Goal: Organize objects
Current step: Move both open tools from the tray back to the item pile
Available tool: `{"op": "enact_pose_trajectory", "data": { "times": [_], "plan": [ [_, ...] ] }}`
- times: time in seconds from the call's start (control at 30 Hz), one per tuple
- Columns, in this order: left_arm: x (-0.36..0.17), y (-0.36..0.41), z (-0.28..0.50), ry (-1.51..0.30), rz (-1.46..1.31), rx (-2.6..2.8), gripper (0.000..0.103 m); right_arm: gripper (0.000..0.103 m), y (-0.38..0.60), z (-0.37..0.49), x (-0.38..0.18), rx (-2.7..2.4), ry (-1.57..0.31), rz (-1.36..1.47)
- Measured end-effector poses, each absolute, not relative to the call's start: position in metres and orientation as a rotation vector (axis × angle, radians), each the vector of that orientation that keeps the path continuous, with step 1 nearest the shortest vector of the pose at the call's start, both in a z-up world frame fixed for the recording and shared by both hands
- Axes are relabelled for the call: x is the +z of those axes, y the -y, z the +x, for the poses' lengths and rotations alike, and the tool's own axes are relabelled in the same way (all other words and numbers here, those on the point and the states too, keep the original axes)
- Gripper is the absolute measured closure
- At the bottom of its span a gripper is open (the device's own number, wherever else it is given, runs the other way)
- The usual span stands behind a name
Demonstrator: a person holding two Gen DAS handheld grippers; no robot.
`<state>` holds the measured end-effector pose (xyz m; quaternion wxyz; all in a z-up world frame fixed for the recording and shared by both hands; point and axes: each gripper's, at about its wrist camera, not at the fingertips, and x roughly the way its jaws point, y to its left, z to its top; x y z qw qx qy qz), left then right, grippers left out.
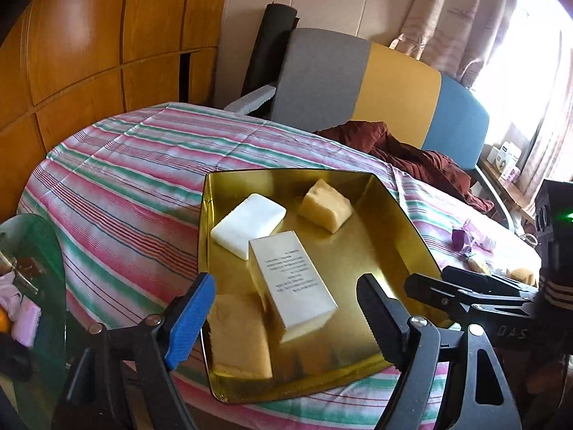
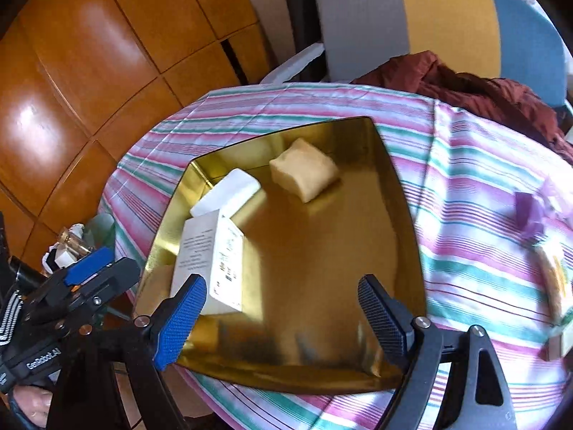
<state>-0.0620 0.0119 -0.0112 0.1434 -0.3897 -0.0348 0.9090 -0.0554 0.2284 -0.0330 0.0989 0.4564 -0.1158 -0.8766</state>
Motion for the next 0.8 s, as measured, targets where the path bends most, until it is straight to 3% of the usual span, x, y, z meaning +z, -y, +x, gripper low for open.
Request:
{"op": "enact_pose_trajectory", "data": {
  "times": [0.5, 0.8],
  "plan": [
    [-0.011, -0.064, -0.020, -0.087, -1.080, 2.537, 0.019, 0.015, -0.248, -0.012, -0.012, -2.782, 0.209, 1.232],
    [-0.023, -0.097, -0.007, -0.165, -1.113, 2.440, 0.019, 0.015, -0.289, -0.002, -0.024, -2.847, 0.255, 1.300]
  ]
}}
